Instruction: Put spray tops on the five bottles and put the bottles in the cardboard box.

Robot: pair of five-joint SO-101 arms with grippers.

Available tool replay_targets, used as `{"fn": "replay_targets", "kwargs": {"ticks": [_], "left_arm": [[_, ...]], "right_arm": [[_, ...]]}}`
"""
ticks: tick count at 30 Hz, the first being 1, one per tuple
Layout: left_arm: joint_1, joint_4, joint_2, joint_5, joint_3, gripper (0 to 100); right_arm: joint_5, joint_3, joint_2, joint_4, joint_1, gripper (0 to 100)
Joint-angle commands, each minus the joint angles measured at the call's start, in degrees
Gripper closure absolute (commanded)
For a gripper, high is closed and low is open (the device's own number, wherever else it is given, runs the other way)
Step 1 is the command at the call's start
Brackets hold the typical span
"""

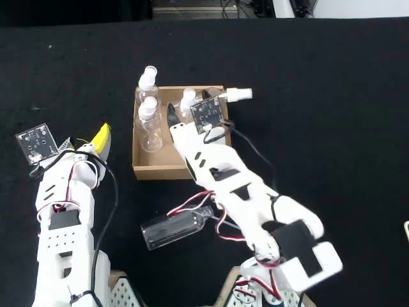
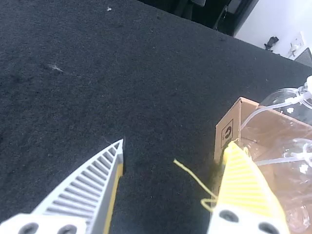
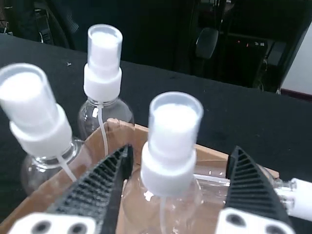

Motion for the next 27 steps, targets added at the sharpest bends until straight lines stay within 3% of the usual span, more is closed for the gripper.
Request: {"fn": "replay_targets", "kwargs": {"ticks": [1,5,11,20,27], "left_arm": [[-0.48,-1.32,-0.88,-0.18,-1.27,70],[-0.48,-1.32,-0.88,-0.18,-1.27,70],[-0.48,-1.32,-0.88,-0.18,-1.27,70],[-0.48,-1.32,-0.88,-0.18,-1.27,70],[-0.48,-1.32,-0.88,-0.18,-1.27,70]], "right_arm": [[0.00,0.40,-4.97,0.18,-0.35,71.9],[-0.79,-0.13,-6.29,4.66,-0.18,71.9],[-9.14,-3.82,-10.15,17.05,0.70,71.9],[-10.37,-0.04,-28.62,28.75,0.44,71.9],[-22.33,-2.15,-38.55,39.82,7.82,71.9]]}}
